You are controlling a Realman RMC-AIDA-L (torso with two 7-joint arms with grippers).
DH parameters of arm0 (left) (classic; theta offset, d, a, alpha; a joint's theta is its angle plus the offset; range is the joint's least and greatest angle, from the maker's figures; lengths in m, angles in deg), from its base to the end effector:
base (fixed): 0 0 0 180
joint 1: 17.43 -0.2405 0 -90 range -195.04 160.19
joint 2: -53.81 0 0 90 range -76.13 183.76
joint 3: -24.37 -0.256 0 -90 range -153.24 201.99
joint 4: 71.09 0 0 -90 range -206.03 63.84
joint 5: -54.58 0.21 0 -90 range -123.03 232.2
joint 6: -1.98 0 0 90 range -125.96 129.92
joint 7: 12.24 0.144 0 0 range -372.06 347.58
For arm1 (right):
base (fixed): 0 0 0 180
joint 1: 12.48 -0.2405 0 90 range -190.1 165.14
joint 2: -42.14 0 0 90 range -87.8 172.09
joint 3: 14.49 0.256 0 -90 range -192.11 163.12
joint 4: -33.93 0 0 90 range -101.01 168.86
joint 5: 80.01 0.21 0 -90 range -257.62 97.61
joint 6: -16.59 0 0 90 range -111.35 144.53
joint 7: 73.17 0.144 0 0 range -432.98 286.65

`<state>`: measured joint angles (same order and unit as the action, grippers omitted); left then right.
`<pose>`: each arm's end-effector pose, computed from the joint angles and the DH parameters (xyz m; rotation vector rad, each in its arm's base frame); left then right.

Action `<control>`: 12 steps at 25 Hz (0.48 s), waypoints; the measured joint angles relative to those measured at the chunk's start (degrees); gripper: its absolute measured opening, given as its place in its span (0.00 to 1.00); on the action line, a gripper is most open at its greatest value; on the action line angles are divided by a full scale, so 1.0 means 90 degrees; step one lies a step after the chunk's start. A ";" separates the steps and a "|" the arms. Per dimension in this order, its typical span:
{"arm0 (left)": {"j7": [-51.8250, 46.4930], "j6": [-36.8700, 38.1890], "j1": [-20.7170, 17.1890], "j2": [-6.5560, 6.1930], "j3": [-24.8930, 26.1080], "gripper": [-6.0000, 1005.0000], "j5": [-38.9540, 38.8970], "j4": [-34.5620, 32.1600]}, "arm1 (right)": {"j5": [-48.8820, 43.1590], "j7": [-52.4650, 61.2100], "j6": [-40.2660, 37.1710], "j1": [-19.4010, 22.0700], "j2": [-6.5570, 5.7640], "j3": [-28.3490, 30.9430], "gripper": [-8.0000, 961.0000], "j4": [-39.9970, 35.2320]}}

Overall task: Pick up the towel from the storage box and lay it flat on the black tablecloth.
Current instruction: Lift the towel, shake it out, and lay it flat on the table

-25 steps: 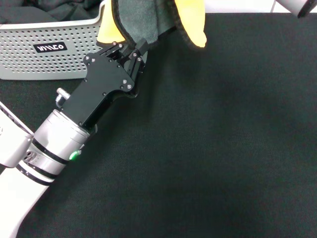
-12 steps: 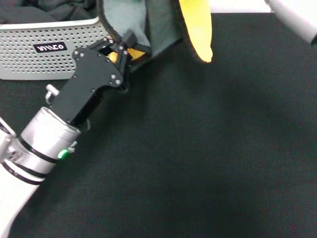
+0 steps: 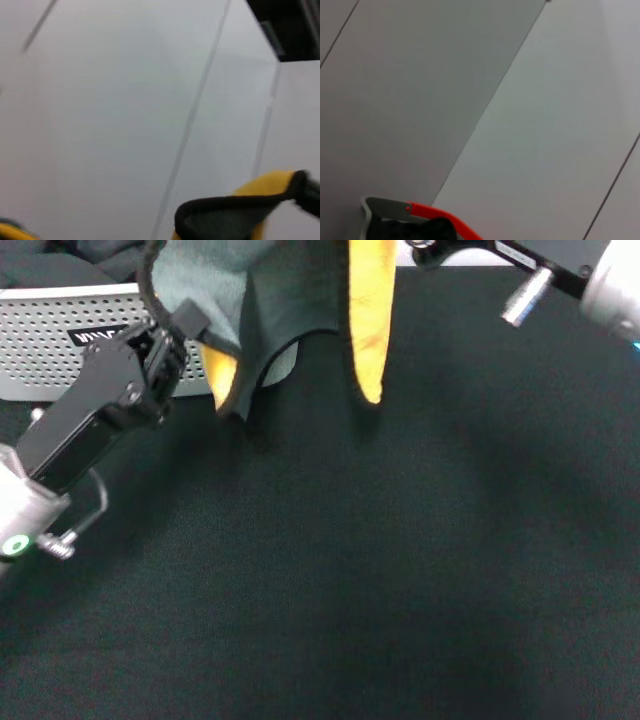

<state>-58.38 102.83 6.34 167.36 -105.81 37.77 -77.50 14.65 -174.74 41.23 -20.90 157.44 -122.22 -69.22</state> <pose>-0.2711 0.2776 0.0086 -2.0341 -0.5250 -1.4966 0.0452 0.3068 0.0237 -2.1591 -0.3052 0.7352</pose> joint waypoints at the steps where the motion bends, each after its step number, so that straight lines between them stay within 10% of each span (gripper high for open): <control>1: -0.0017 0.0220 0.0014 -0.0056 0.0007 0.05 0.0125 0.0086 | 0.0000 0.0097 0.0145 0.0068 0.0000 0.0090 0.07 -0.0037; 12: -0.0249 0.1624 0.0105 -0.0600 -0.0008 0.05 0.1194 0.0182 | -0.0047 0.1650 0.2671 0.0518 -0.0007 0.1601 0.07 -0.0446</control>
<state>-60.62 117.44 7.28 161.96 -105.88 48.52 -75.85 14.22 -159.89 65.27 -16.23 157.37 -107.81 -73.24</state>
